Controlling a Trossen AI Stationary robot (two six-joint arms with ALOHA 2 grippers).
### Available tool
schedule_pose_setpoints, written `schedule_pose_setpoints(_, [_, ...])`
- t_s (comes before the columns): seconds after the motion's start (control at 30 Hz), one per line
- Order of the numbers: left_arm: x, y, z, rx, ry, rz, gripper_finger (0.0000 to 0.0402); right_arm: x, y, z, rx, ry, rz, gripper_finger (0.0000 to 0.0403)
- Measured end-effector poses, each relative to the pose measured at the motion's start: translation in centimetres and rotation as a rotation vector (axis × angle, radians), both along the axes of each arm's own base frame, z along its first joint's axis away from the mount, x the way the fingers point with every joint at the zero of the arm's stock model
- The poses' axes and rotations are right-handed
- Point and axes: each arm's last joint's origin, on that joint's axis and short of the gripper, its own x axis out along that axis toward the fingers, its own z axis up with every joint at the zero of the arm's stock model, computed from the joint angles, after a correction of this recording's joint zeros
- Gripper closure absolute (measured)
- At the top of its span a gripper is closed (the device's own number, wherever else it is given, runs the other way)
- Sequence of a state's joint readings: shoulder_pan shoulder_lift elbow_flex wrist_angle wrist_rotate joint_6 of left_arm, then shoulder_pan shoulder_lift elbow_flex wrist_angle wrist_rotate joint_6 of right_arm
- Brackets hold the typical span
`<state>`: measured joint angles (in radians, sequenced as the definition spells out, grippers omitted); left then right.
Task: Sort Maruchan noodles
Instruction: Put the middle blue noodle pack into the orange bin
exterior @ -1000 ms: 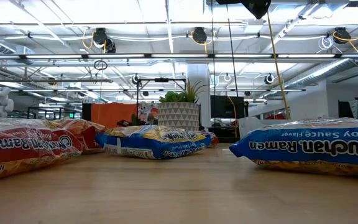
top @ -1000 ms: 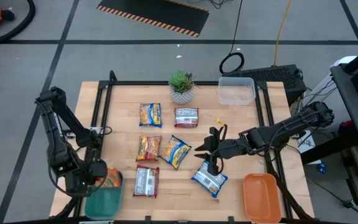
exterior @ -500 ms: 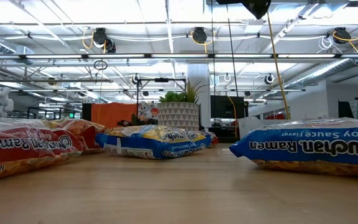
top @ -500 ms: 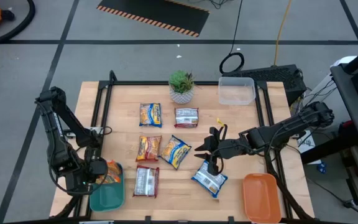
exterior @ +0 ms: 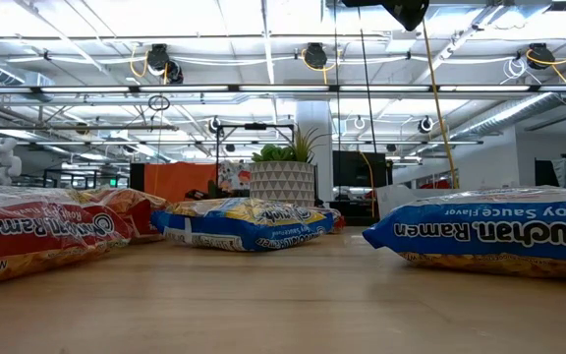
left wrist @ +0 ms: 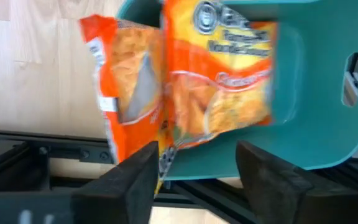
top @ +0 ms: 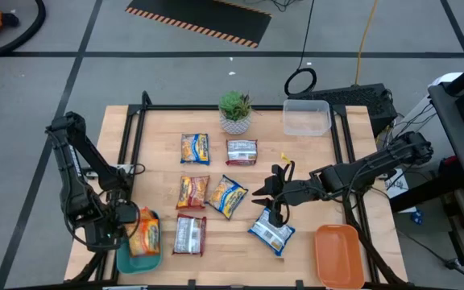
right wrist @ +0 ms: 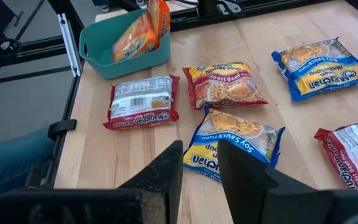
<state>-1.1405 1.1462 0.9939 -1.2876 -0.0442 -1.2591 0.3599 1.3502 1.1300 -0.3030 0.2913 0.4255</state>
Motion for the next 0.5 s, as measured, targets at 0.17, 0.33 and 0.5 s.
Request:
schedule_pose_setpoints(0.17, [0.0, 1.2, 0.6, -0.001, 0.001, 0.038, 0.0161, 0.1, 0.0, -0.7, -0.005, -0.029, 0.011, 0.0309])
schedule_pose_setpoints(0.33, [0.3, 2.5, 1.0, 0.022, -0.029, 0.092, 0.0161, 0.2, -0.1, -0.6, -0.006, -0.042, 0.007, 0.0307])
schedule_pose_setpoints(0.5, [1.2, 3.2, 1.3, 0.103, -0.211, 0.1, 0.016, 0.3, -0.1, -0.5, 0.0, -0.059, 0.007, 0.0303])
